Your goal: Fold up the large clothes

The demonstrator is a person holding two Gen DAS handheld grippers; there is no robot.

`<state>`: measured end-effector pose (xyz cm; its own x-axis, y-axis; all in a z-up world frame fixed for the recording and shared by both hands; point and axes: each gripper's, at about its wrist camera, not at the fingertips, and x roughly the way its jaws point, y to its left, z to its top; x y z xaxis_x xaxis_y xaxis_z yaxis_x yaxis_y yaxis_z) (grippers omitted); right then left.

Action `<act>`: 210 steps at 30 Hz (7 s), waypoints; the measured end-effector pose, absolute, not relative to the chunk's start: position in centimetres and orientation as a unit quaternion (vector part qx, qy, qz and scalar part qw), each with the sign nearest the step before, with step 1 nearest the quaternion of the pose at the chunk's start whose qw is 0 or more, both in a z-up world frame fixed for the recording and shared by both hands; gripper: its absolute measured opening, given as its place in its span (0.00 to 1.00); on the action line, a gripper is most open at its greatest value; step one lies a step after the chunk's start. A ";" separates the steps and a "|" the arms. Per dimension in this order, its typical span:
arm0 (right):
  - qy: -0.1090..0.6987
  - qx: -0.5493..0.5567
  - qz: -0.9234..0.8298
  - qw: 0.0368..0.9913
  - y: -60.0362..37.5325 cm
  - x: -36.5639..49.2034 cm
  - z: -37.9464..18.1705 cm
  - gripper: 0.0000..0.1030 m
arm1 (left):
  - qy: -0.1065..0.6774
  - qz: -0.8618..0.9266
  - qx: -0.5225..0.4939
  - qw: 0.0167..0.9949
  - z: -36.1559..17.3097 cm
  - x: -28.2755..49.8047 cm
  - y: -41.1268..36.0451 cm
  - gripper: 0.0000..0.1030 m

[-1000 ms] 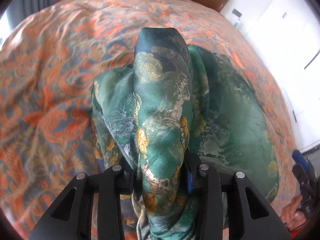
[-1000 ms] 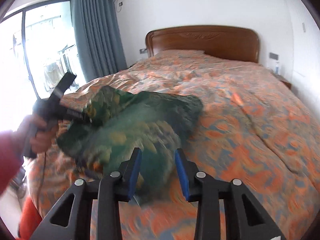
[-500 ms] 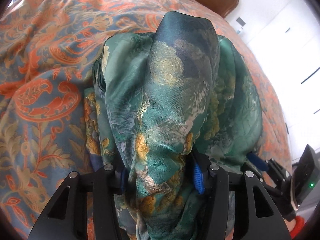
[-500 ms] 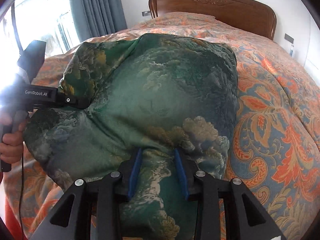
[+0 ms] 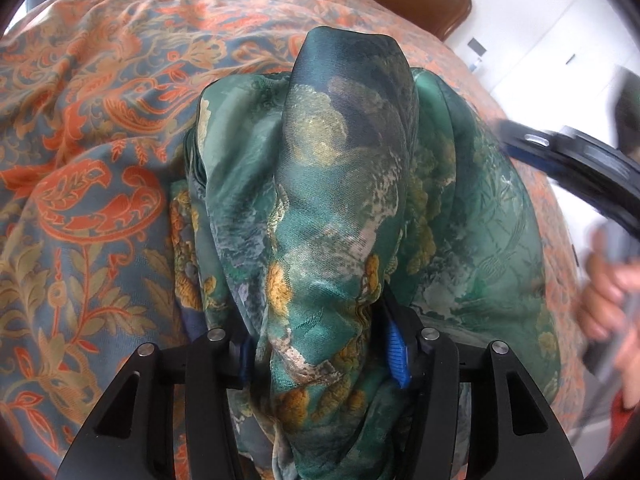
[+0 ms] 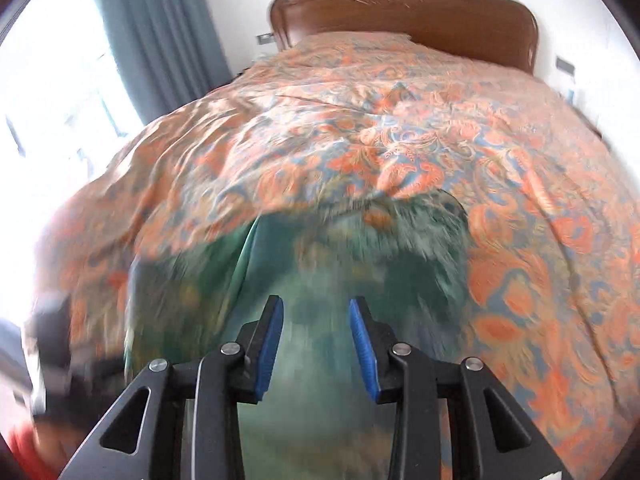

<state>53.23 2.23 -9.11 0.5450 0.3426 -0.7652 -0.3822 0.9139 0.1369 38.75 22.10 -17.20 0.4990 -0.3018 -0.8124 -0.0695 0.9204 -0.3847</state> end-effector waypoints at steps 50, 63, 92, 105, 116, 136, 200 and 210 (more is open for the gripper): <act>0.339 -0.120 0.165 0.918 -0.5 34.6 -15.5 0.40 | 0.439 -0.008 -0.140 0.888 -14.0 35.8 20.5 0.88; 0.276 -0.121 0.065 0.951 -11.2 23.9 -12.9 0.79 | 0.411 0.049 -0.035 0.909 -13.2 24.1 17.6 0.99; 0.303 -0.101 0.057 0.946 -11.6 22.8 -14.3 0.79 | 0.526 0.027 -0.017 0.850 -21.7 21.5 16.0 1.00; 0.309 -0.104 0.074 0.943 -11.1 22.5 -14.7 0.79 | 0.511 0.004 -0.030 0.859 -19.3 20.2 12.9 0.99; 0.312 -0.102 0.083 0.941 -10.8 22.5 -14.5 0.79 | 0.446 -0.028 -0.144 0.883 -12.9 18.6 18.9 0.99; 0.309 -0.090 0.107 0.941 -10.8 22.0 -14.4 0.79 | 0.427 -0.102 -0.396 0.806 -13.0 33.3 29.1 0.98; 0.256 -0.026 0.257 0.932 -6.2 45.1 -4.9 0.63 | 0.396 -0.108 -0.231 0.882 -3.1 44.9 18.7 0.29; 0.352 0.036 0.206 0.912 -10.8 56.3 -11.7 0.69 | 0.464 -0.062 -0.227 0.854 -14.0 51.1 17.6 0.49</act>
